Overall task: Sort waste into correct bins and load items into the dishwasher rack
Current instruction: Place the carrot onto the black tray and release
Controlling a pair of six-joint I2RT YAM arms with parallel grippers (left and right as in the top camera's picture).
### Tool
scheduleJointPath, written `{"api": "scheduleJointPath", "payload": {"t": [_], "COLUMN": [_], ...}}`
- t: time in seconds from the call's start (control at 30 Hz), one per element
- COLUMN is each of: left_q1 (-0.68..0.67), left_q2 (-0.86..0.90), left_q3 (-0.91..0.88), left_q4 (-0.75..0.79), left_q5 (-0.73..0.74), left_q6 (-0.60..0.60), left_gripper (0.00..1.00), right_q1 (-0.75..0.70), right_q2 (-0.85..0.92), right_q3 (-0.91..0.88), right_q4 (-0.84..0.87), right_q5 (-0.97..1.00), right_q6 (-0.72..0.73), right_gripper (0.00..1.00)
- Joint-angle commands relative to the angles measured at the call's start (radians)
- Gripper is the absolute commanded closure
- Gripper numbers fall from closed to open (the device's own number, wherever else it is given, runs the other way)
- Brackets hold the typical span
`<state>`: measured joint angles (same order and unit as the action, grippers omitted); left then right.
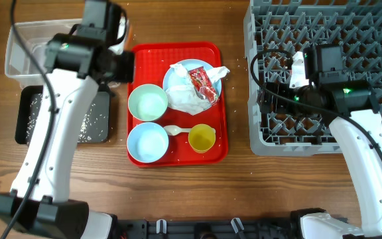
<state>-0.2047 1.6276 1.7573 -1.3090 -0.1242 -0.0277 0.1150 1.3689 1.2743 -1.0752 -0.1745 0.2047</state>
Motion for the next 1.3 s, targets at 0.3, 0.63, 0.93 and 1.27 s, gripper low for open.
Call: {"api": "scheduleJointPath", "payload": {"t": [0.3,0.63,0.93,1.27], "left_q1": [0.259,0.466,0.488,0.489], "left_q2": [-0.027,-0.027,-0.027,-0.023], "left_q3": [-0.278,-0.647,-0.86,-0.86], "left_q4": [0.062,0.486,0.869,1.035], "left_q5": [-0.008,0.019,0.037,-0.002], "left_q6": [-0.143,-0.447,-0.745,-0.925], "left_gripper": [0.83,0.79,0.94,0.92], "right_q1": [0.005,0.005,0.005,0.005], "right_q2": [0.002,0.002,0.002,0.002], "right_q3": [0.019,0.019,0.019,0.019], "right_q4": [-0.013,-0.013,-0.019,-0.025], "right_q5": [0.019,0.018,0.018,0.018], "right_q6": [0.005,0.007,0.01,0.034], "right_gripper": [0.0,0.0,0.01,0.0]}}
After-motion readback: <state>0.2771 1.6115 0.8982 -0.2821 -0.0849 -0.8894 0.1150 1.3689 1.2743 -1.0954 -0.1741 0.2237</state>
